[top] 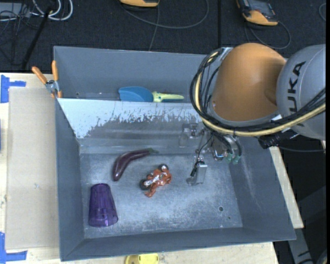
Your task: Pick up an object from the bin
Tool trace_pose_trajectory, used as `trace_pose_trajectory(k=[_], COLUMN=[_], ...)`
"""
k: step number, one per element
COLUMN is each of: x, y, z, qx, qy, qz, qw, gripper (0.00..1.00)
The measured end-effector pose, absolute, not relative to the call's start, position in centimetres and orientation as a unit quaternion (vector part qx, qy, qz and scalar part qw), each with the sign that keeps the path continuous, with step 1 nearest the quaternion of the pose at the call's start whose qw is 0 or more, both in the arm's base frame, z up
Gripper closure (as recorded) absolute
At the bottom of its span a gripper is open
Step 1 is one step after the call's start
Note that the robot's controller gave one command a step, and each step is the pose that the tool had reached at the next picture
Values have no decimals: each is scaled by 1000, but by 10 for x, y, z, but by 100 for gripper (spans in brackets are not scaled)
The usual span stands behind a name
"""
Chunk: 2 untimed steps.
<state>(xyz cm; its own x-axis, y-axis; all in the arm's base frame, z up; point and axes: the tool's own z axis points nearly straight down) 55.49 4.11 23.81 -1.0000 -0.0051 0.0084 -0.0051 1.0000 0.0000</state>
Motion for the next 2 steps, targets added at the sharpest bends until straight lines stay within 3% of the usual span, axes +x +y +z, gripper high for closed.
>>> trace_pose_trajectory(k=[1,2], x=[556,561], y=[41,58], z=[243,200], qx=[2,34], qy=[-1000,-999], qz=[0,0], qw=[0,-3], gripper=[0,0])
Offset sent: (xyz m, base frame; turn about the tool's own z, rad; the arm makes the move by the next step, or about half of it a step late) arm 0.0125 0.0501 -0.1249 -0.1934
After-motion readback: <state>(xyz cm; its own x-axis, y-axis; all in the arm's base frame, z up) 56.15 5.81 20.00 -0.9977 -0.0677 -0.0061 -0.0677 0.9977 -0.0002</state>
